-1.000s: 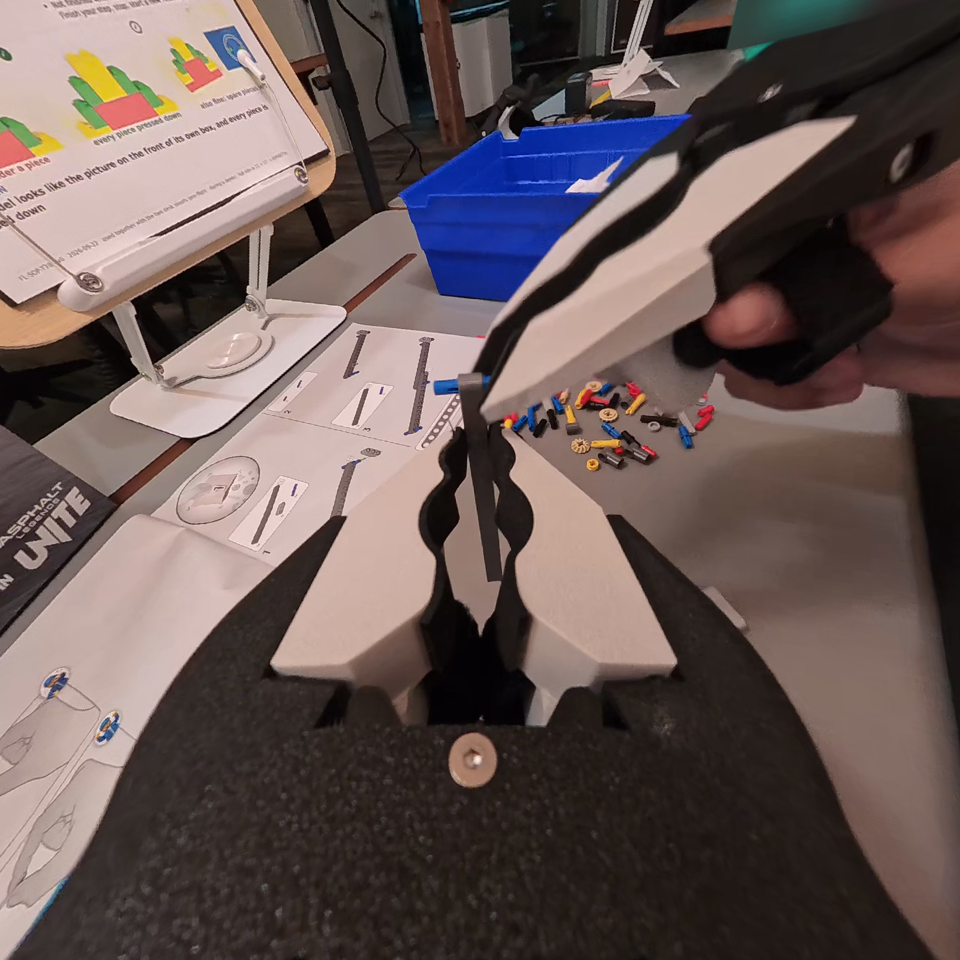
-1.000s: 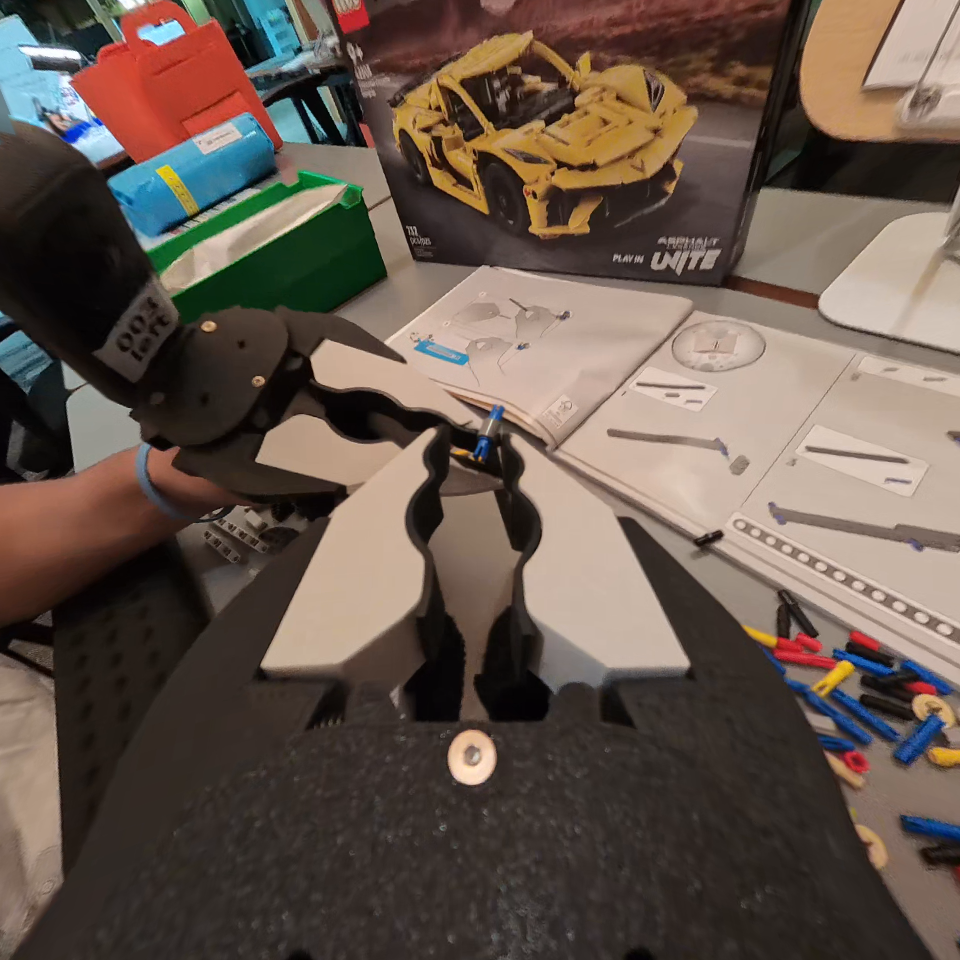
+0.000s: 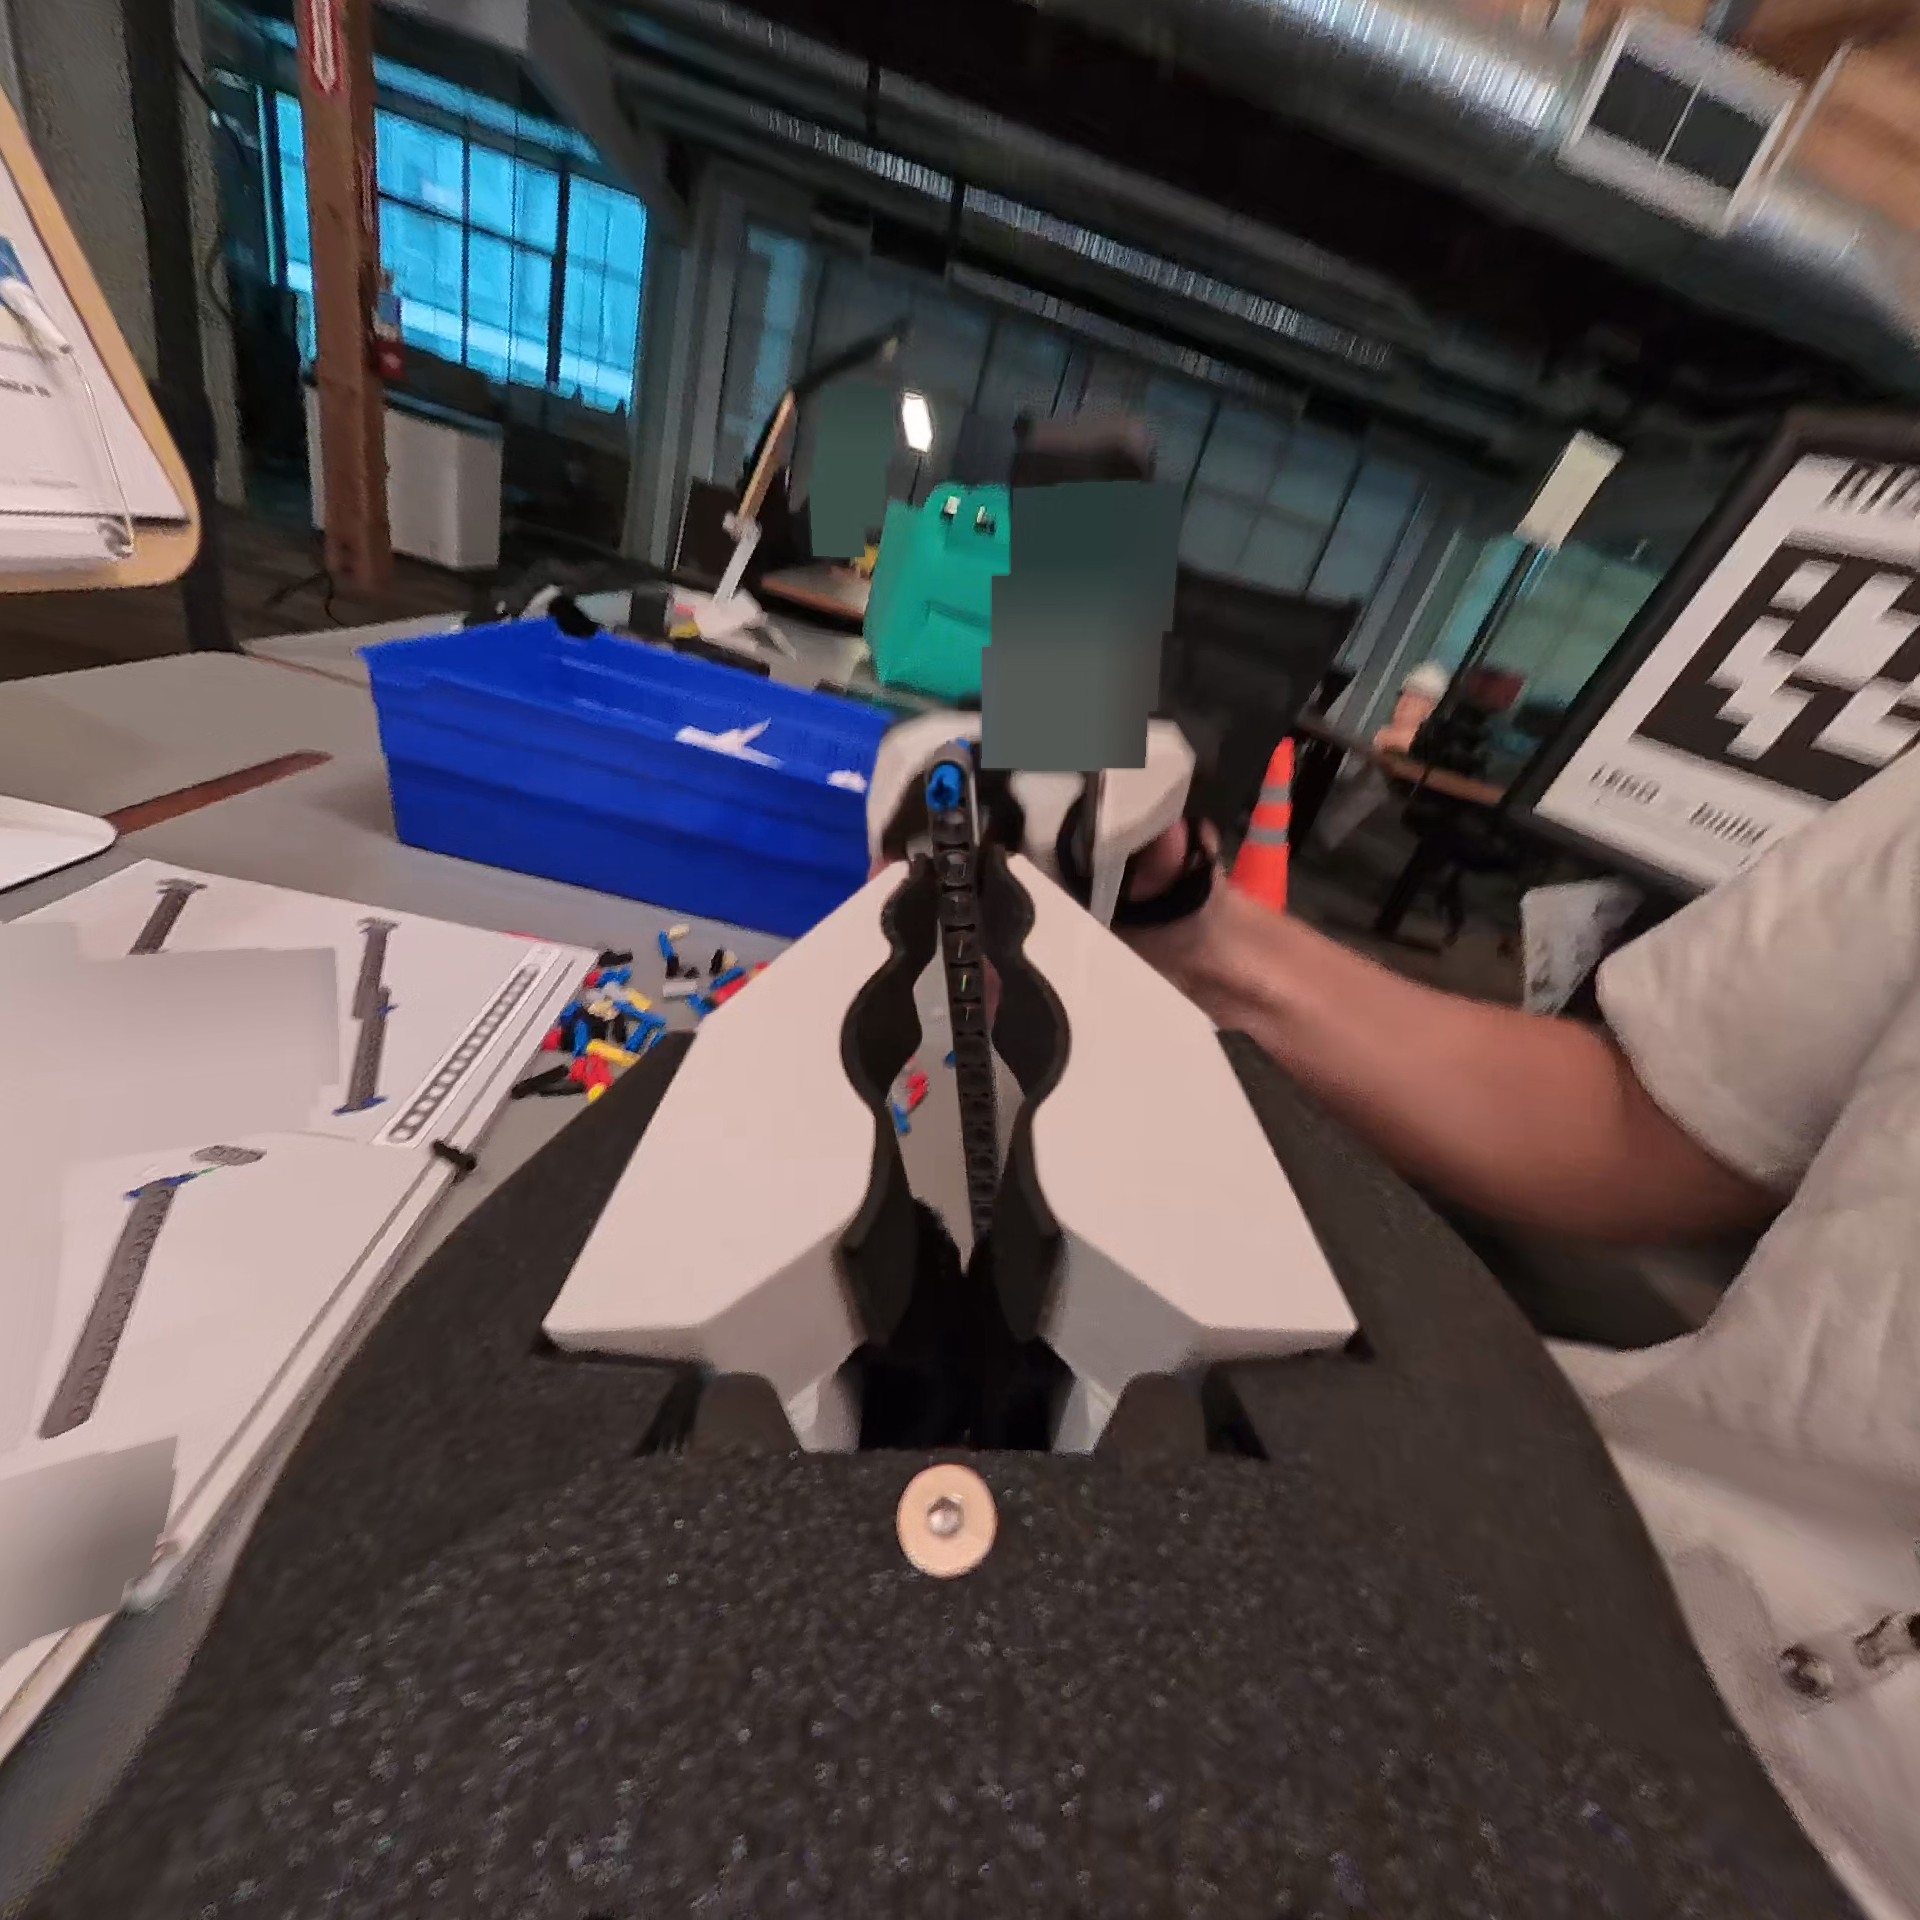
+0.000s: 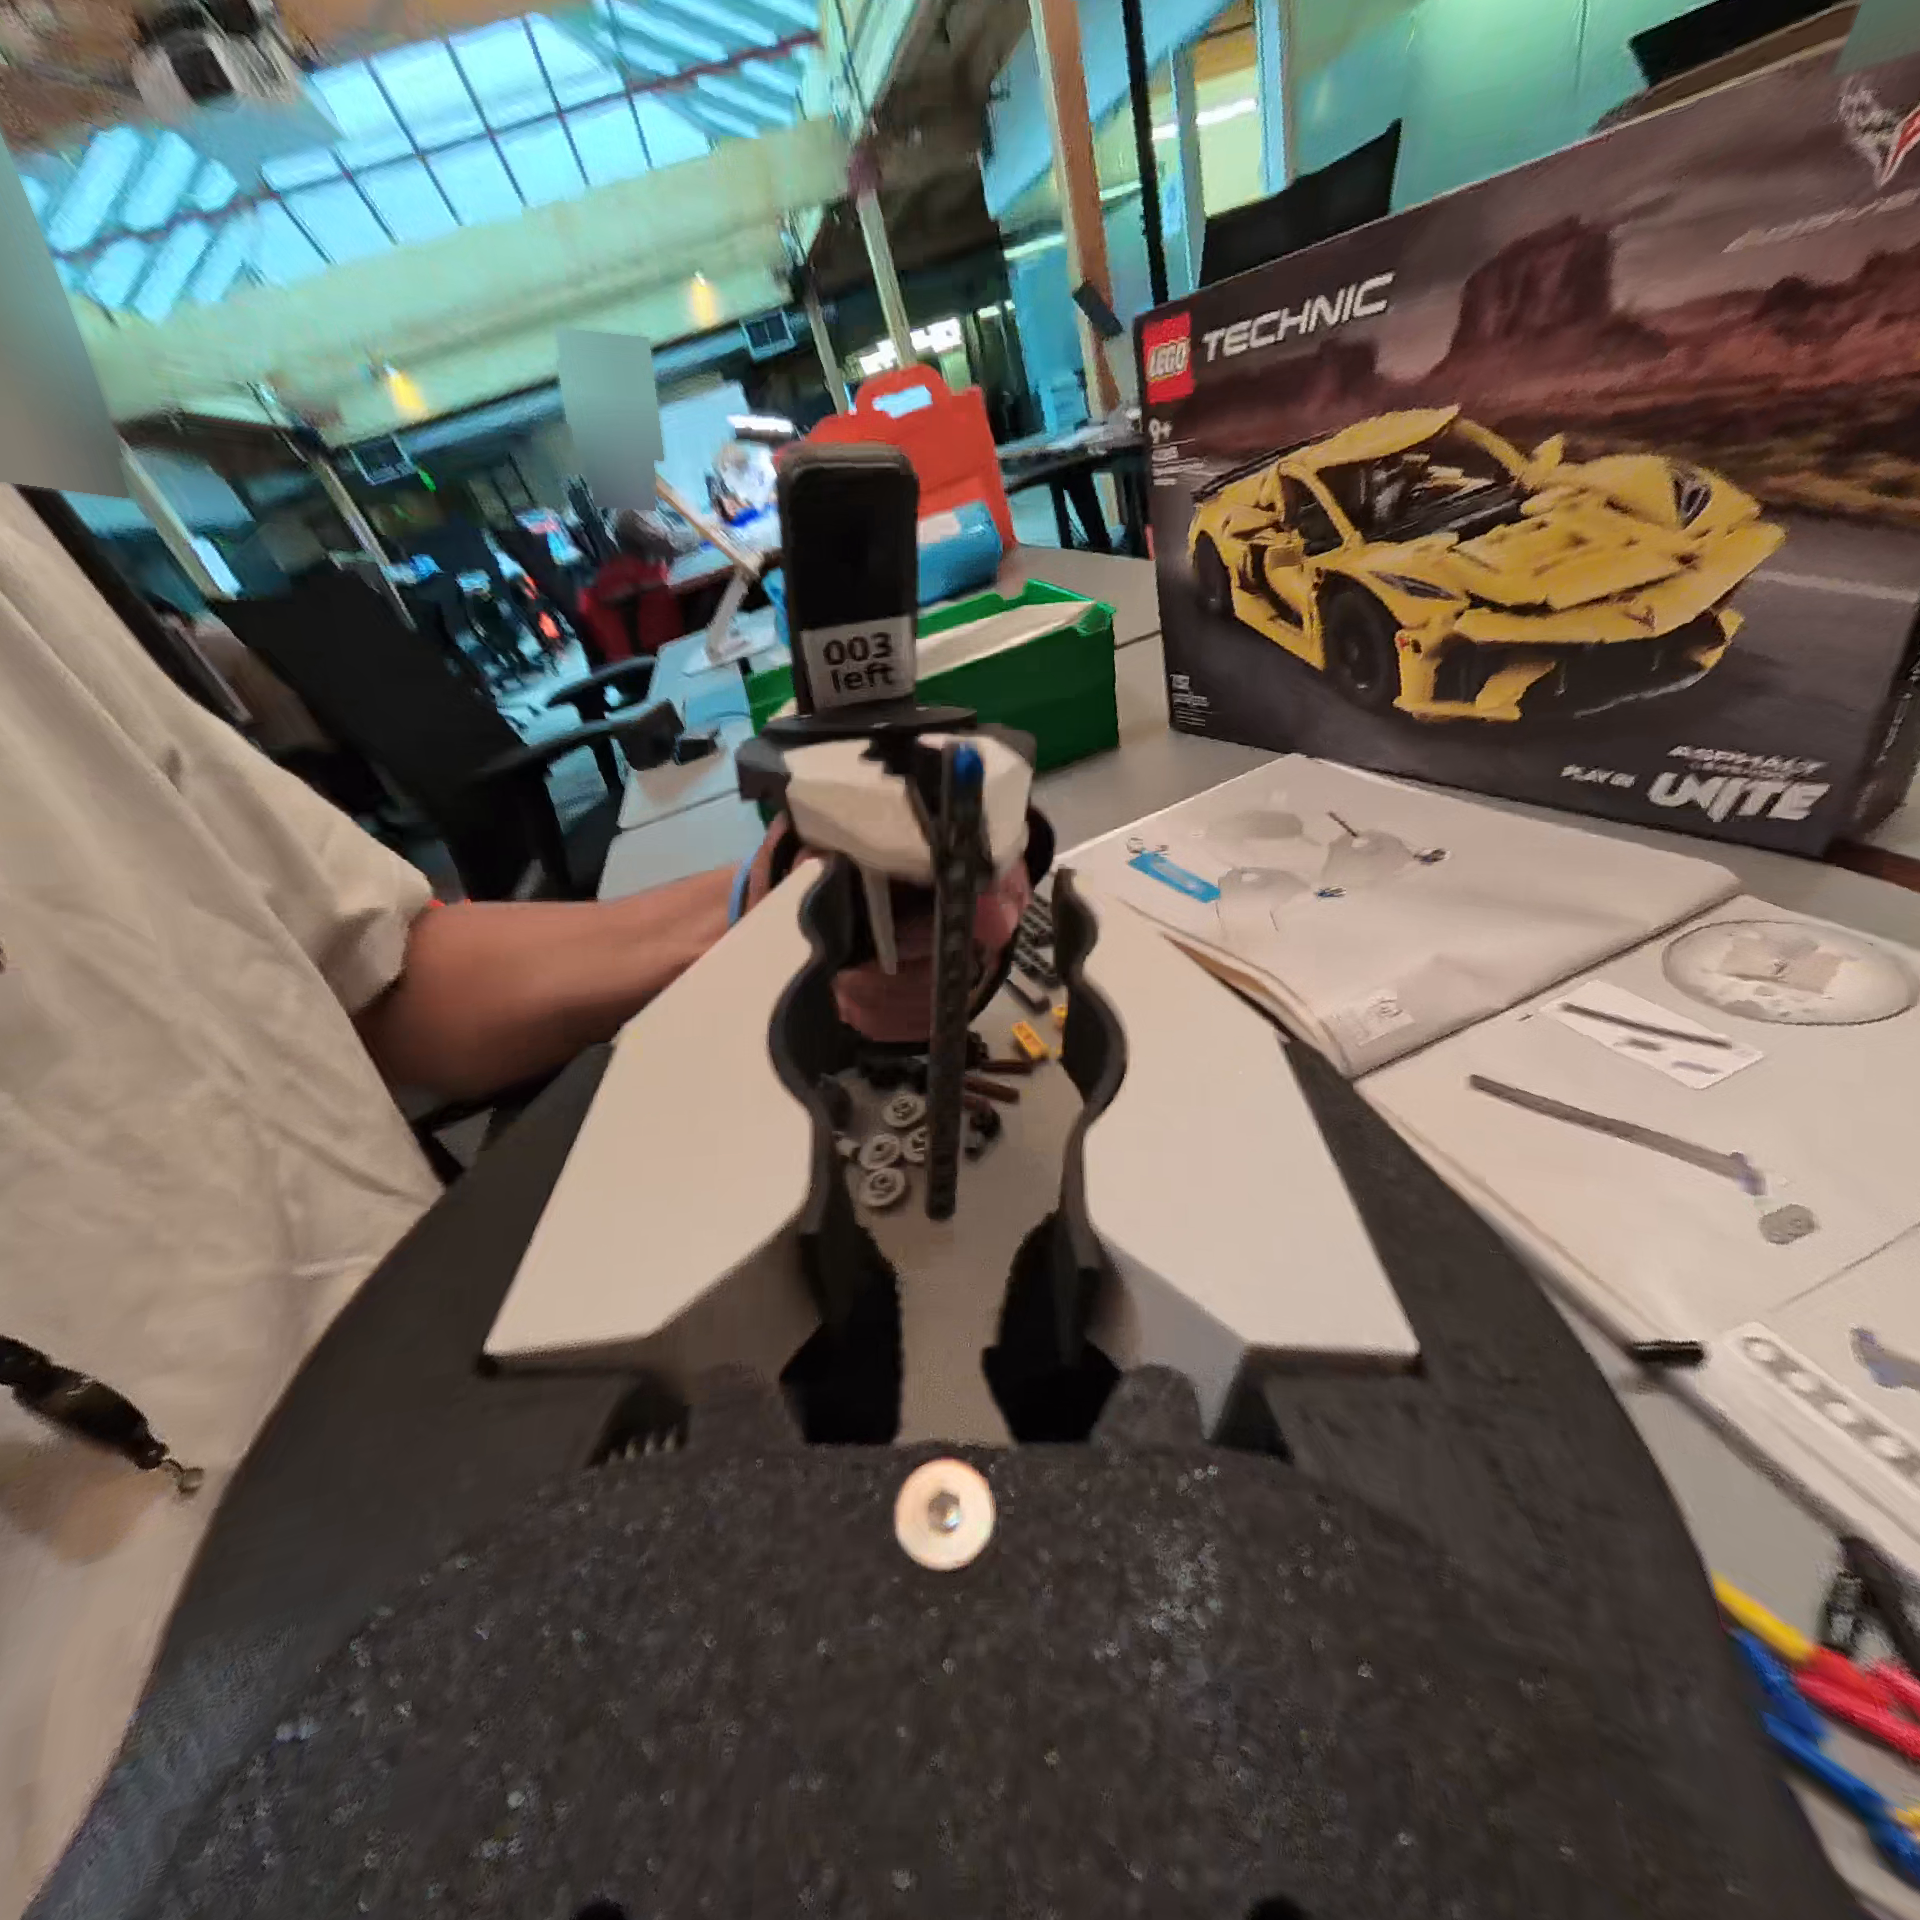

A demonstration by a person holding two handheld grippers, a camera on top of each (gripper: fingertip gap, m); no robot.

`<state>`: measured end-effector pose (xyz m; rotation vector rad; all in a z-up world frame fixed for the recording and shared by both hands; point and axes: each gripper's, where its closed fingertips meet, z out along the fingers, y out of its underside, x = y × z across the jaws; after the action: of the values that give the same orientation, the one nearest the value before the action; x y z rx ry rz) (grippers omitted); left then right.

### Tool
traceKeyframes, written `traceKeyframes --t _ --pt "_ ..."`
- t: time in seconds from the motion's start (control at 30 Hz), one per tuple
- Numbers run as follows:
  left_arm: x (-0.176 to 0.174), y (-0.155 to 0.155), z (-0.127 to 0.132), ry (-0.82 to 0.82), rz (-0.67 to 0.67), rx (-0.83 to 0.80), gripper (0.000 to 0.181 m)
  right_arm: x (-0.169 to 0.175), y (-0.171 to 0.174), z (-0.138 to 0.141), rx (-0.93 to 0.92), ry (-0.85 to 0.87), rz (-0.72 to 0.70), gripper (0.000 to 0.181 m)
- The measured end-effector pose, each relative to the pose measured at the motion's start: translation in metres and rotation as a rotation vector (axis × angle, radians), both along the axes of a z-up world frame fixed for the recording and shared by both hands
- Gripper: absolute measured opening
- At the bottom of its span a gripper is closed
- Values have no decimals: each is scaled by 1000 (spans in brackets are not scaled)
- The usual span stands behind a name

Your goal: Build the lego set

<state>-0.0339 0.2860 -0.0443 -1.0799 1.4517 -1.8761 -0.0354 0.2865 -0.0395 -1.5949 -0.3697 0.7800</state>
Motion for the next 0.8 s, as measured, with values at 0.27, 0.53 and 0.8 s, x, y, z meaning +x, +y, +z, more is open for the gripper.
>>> traceKeyframes --t 0.27,0.53,0.8 --pt "-10 8 22 -81 -46 -167 6 -39 8 -35 -97 -30 62 7" --pt "-13 13 32 -112 -37 -205 9 -43 7 -36 -119 33 96 6" --pt "-15 13 24 -85 -28 -102 5 -44 4 -48 -170 -8 114 6"
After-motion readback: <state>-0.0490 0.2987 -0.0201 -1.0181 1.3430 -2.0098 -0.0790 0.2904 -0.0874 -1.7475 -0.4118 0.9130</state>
